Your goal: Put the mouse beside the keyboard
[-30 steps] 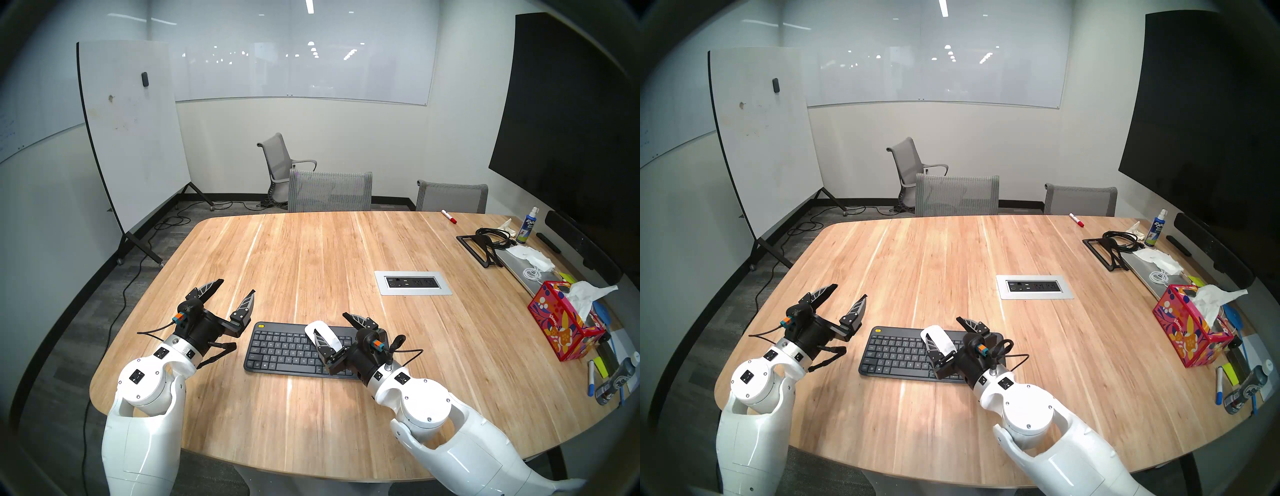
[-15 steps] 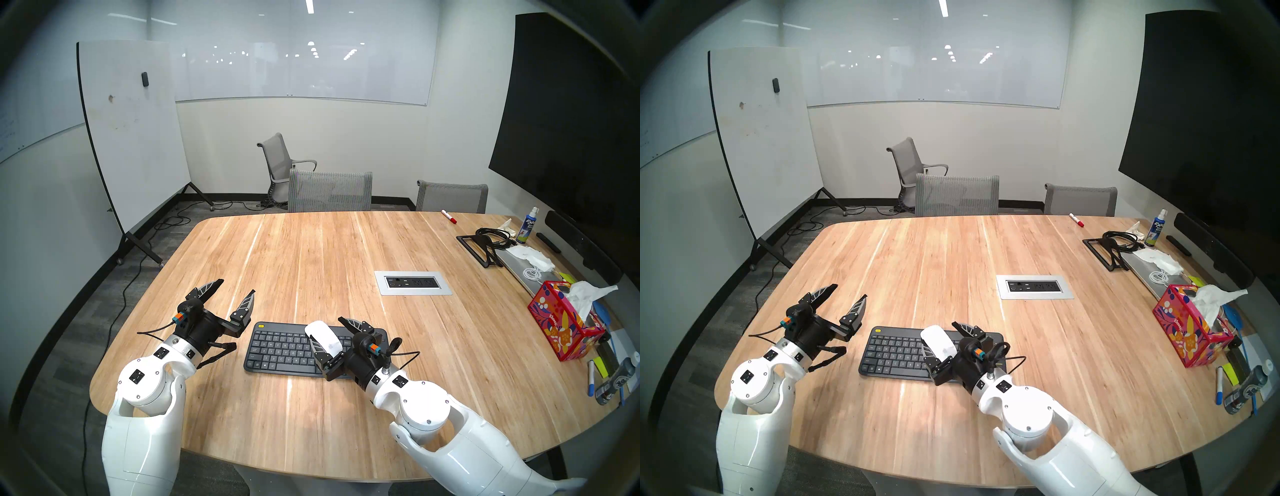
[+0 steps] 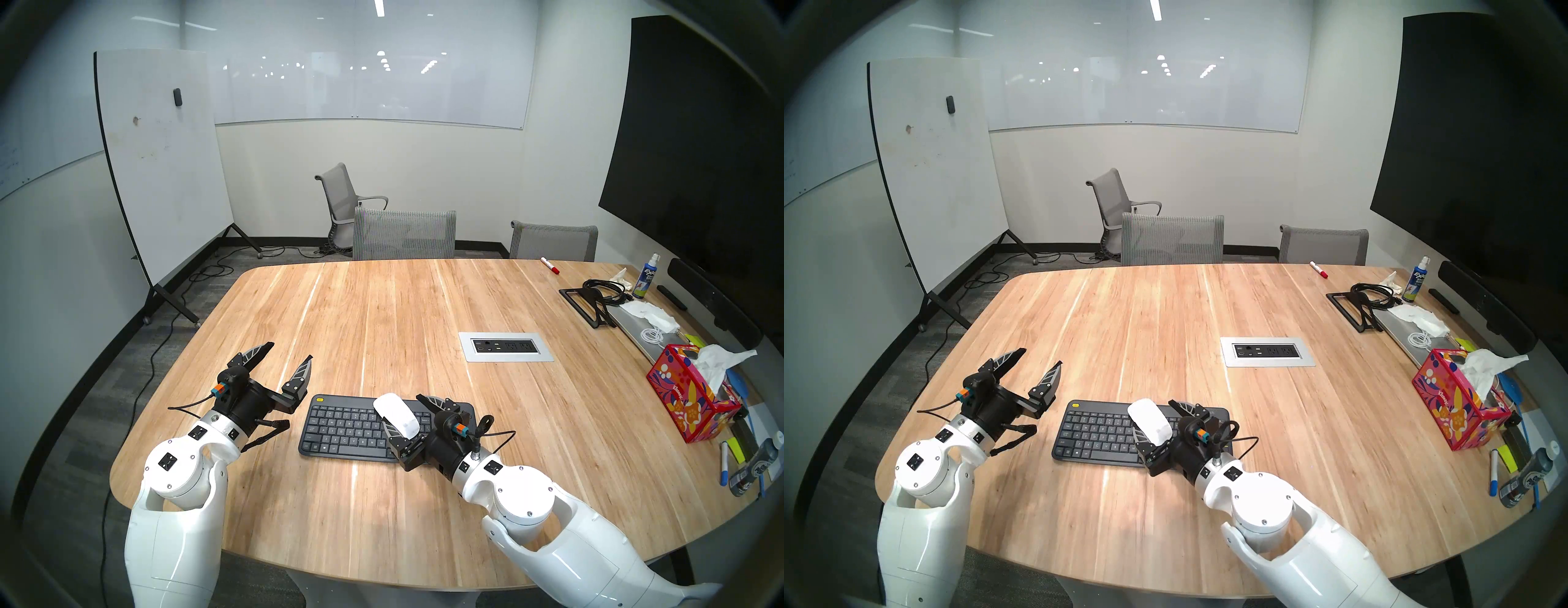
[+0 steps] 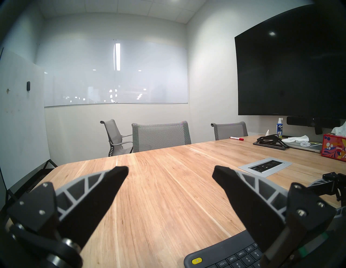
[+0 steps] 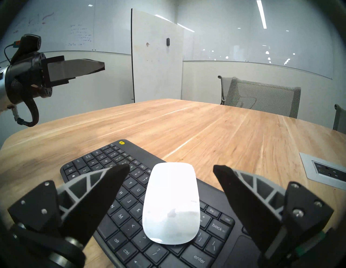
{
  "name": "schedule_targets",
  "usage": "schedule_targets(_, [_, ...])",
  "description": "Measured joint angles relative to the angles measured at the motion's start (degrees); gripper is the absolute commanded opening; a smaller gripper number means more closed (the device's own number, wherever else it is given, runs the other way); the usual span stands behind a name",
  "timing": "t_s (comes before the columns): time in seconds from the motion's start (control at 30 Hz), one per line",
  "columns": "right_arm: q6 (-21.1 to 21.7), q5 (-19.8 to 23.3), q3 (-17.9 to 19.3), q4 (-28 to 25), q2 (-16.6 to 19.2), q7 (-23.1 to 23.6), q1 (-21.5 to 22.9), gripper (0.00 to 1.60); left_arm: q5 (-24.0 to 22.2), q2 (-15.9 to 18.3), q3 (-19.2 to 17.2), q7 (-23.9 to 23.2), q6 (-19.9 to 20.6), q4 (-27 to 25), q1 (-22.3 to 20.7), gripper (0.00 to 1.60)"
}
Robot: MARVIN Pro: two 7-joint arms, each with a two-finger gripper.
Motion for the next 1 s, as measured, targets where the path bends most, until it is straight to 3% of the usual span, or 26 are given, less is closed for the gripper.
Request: schedule_targets(1.0, [0.52,-0.02,-0.87,5.83,-2.21,2.30,2.83,1.60,0.00,0.00,0.00,0.00,0.00,0.00,0.00,1.60])
